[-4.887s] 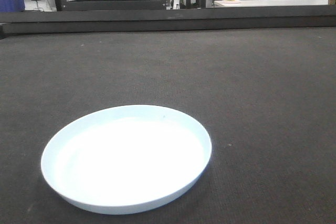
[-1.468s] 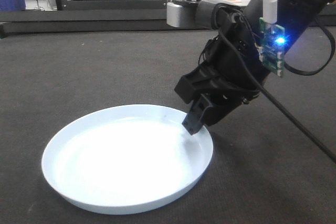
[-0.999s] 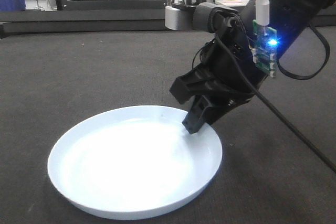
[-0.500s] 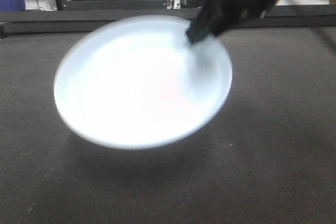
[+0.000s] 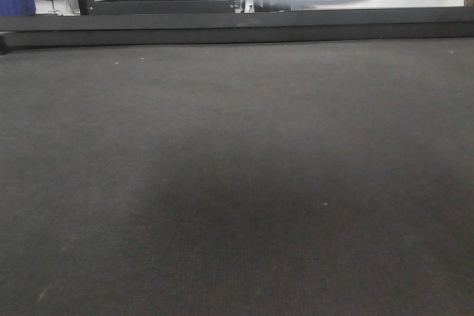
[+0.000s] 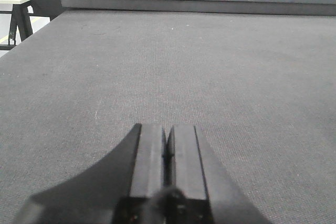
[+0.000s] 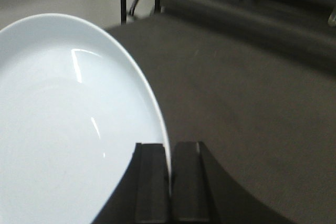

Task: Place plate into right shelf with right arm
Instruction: 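Lift the white plate upright off the table with the right gripper, then drive to the steel shelf rack holding the plate in the right gripper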

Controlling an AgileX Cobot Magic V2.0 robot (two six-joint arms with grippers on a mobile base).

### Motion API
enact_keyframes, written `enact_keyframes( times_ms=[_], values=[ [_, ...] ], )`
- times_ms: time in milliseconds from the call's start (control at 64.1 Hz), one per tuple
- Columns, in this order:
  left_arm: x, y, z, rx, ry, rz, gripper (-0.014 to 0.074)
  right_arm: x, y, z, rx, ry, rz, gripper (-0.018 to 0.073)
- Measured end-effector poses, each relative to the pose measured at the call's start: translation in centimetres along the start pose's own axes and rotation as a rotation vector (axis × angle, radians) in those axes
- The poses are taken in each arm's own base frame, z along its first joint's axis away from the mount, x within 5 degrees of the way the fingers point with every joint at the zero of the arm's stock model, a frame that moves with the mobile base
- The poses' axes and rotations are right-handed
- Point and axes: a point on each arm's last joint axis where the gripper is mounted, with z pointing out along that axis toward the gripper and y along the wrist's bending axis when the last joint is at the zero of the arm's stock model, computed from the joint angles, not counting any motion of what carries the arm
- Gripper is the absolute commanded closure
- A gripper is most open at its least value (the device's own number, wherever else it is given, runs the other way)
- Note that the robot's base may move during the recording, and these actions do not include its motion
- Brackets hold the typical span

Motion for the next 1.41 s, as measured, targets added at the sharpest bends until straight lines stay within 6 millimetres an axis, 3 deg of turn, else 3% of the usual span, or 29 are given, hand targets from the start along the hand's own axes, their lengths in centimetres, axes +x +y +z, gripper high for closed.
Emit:
enact_keyframes(
  times_ms=[156, 281, 531, 656, 1405],
  values=[
    [0.0, 0.0, 0.0, 0.000, 0.000, 0.000, 0.0643, 1.2, 0.6, -4.4, 0.019, -0.129, -0.015, 0.0503],
    [0.0, 0.0, 0.0, 0.000, 0.000, 0.000, 0.0643, 3.5, 0.9, -7.1, 0.040, -0.214, -0.021, 0.0503],
    [0.0, 0.0, 0.0, 0.000, 0.000, 0.000, 0.0643, 6.7, 0.8, -9.6, 0.111, -0.402, 0.013, 0.0503],
    [0.0, 0.0, 0.0, 0.000, 0.000, 0.000, 0.0643, 7.3, 0.6, -10.1, 0.139, -0.467, 0.033, 0.0503],
    [0.0, 0.0, 0.0, 0.000, 0.000, 0.000, 0.0643, 7.5, 0.6, -10.1, 0.138, -0.465, 0.039, 0.0503]
  ],
)
